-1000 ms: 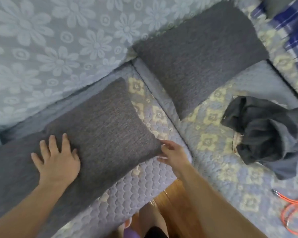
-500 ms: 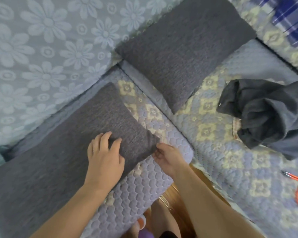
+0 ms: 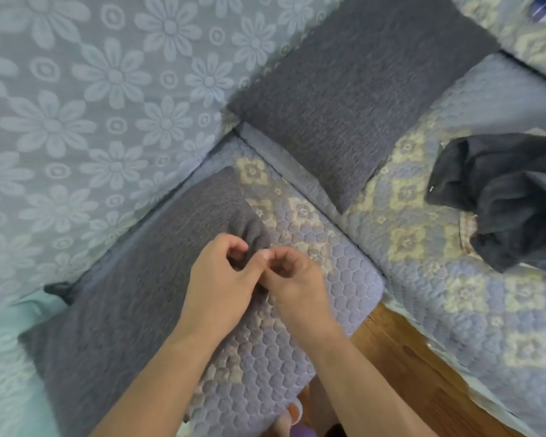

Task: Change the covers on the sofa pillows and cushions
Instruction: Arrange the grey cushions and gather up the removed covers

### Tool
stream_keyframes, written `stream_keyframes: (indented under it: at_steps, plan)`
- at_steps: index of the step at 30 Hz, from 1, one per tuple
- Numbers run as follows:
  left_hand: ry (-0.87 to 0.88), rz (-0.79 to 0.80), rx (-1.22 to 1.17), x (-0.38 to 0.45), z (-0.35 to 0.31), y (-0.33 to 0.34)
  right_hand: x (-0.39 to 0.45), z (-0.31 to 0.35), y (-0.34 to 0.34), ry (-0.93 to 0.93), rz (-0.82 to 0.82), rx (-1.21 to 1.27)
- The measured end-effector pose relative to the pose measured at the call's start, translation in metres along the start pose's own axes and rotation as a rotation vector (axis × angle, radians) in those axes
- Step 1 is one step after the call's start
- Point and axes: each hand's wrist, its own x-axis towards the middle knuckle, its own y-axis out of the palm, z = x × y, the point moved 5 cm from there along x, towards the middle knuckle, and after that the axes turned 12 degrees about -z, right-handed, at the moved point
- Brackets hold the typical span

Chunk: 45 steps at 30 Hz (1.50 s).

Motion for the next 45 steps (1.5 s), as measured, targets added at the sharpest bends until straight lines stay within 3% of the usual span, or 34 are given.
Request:
stream_keyframes:
  at_steps: [3,8,13,18,24,30,35,39,42,45]
  plan:
    - [0.106,-0.025,0.146,0.002,-0.004,-0.003,-0.003,0.003,0.006,-0.106,-0.012,-0.149]
    - [-0.126,0.097,0.105,0.007,0.006,0.001,-0.012,-0.004,0.006,-0.072,-0.065,-0.173]
    - [-0.657,0.157,-0.413,0.005,0.018,0.008,-0.007,-0.014,-0.002,0.014,-0.077,-0.112]
    - [-0.775,0.283,-0.617,-0.005,0.024,0.019,0.001,-0.012,-0.019,0.083,-0.018,-0.141]
    - [-0.753,0.420,-0.655,-0.004,0.026,0.015,0.007,0.002,-0.016,-0.036,0.066,-0.388]
    - [-0.692,0.403,-0.512,0.000,0.023,0.019,-0.002,0.015,-0.018,-0.508,0.018,-0.648]
    - [-0.668,0.318,-0.533,-0.004,0.015,0.033,0.003,0.017,-0.029,-0.454,-0.049,-0.696]
    - [-0.509,0.329,-0.440,-0.003,0.009,0.038,0.002,0.016,-0.038,-0.377,-0.107,-0.699]
    - [-0.346,0.384,-0.341,-0.004,0.005,0.038,0.004,0.017,-0.039,-0.452,-0.136,-0.804]
    - [0.060,0.336,-0.004,-0.003,0.008,0.042,0.011,0.027,-0.031,-0.659,-0.057,-1.045]
